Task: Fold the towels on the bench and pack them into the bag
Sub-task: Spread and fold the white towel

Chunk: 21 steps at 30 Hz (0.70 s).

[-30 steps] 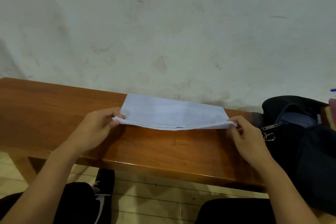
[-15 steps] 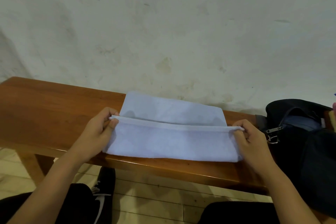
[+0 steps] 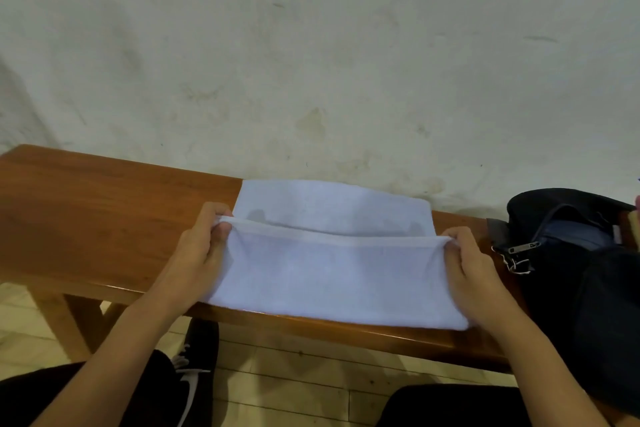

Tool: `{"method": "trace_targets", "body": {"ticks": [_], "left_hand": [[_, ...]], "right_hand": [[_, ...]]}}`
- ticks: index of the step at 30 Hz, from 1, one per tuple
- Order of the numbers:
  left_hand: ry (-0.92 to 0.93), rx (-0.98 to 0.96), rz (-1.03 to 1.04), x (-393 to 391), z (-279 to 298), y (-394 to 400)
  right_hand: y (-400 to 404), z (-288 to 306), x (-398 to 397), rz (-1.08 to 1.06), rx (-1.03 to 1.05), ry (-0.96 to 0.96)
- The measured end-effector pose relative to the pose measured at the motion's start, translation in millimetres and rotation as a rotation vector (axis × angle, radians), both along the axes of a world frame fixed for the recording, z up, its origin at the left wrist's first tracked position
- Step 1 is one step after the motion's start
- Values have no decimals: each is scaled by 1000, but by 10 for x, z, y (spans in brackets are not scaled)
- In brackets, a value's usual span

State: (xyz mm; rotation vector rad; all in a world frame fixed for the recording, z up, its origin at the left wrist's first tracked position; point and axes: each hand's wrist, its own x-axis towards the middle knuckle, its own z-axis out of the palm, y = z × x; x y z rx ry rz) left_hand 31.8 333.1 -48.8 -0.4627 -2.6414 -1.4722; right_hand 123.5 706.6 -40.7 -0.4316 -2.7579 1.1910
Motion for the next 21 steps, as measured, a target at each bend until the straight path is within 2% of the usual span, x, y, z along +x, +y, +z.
{"method": "trace_targets", "body": {"ticks": [5, 9, 17, 21], "left_hand": [[-19, 48, -107, 15, -35, -66], [78, 140, -7, -24, -13, -31], [108, 233, 86, -160, 86, 167], [89, 186, 128, -317, 154, 257]], "right_hand": [[-15, 27, 52, -11, -73, 113], [-32, 44, 16, -59, -10, 185], [-6, 39, -79, -167, 60, 310], [3, 83, -220, -256, 35, 407]]}}
